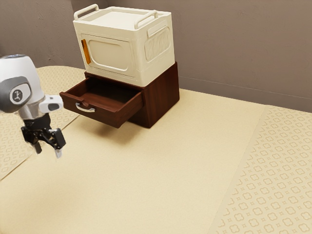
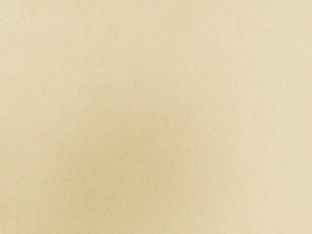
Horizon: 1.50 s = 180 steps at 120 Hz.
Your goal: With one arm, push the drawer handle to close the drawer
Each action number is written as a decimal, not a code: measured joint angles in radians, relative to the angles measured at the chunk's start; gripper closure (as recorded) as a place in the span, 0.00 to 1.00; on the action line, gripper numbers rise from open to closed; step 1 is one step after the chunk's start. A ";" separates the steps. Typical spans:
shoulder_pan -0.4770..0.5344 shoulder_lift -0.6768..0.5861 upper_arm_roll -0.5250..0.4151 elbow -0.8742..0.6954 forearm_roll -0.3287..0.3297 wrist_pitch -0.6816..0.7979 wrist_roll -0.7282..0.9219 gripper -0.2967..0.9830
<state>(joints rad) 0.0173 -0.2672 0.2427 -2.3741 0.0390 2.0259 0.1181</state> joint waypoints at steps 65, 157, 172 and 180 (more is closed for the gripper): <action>0.006 0.249 0.088 0.160 0.125 0.347 0.018 0.25; 0.020 0.491 0.069 0.429 -0.190 0.264 0.377 0.55; 0.011 0.518 0.061 0.459 -0.220 0.258 0.421 0.70; 0.007 0.527 0.059 0.461 -0.231 0.256 0.440 0.75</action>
<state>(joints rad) 0.0239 0.2596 0.3019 -1.9128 -0.1919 2.2823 0.5584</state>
